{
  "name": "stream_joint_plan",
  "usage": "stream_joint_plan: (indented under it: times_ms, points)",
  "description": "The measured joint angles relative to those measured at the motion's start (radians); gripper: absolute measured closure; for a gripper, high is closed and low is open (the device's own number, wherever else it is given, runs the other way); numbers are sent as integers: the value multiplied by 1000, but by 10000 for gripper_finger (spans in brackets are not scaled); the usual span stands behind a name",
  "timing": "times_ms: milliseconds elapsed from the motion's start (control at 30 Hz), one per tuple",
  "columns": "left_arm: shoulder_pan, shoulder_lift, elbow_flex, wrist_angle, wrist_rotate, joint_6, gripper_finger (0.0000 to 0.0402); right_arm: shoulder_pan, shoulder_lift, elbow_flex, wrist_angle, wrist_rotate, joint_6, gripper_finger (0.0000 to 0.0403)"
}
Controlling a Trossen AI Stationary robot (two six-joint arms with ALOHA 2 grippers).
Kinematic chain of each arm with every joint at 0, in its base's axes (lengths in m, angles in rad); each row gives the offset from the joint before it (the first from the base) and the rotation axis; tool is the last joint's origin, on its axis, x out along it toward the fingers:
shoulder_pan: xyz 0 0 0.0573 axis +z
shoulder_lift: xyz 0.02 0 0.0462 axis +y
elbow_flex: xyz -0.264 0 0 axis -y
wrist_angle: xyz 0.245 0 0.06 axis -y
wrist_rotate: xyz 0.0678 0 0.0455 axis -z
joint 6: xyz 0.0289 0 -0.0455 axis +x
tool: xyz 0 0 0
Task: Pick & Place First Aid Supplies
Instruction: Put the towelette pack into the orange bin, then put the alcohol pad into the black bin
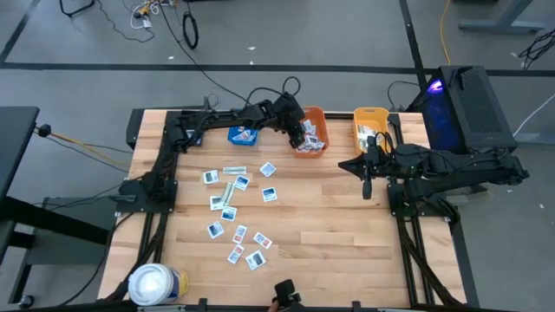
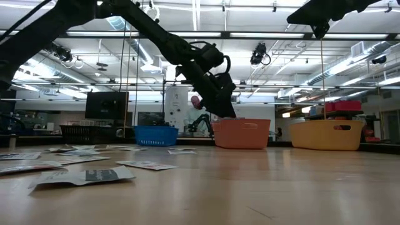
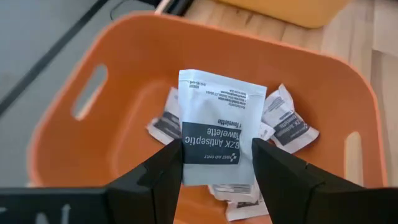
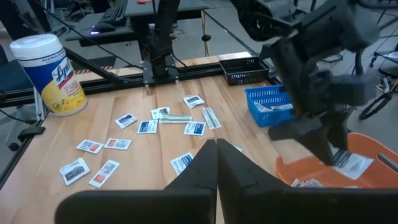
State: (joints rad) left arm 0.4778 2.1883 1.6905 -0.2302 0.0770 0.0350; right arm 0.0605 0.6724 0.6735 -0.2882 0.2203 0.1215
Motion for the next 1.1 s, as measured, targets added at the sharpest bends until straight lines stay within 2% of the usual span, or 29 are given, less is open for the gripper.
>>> stream_joint_plan:
  times_ms: [167, 267, 600, 700, 833, 1100]
  points:
    - [-2, 13, 0, 0, 42, -33, 204, 0, 0, 0, 0, 0, 0, 399]
    - [-6, 13, 0, 0, 45, -27, 186, 0, 0, 0, 0, 0, 0, 399]
    - [-6, 10, 0, -8, 65, -109, 40, 0, 0, 0, 0, 0, 0, 399]
    - [-6, -9, 0, -40, 67, -137, 12, 0, 0, 0, -1, 0, 0, 399]
    - [-6, -44, 0, -93, 88, -134, 4, 0, 0, 0, 0, -1, 0, 399]
    - [-21, -138, 0, -241, 192, -110, 31, 0, 24, 0, 3, -3, 0, 399]
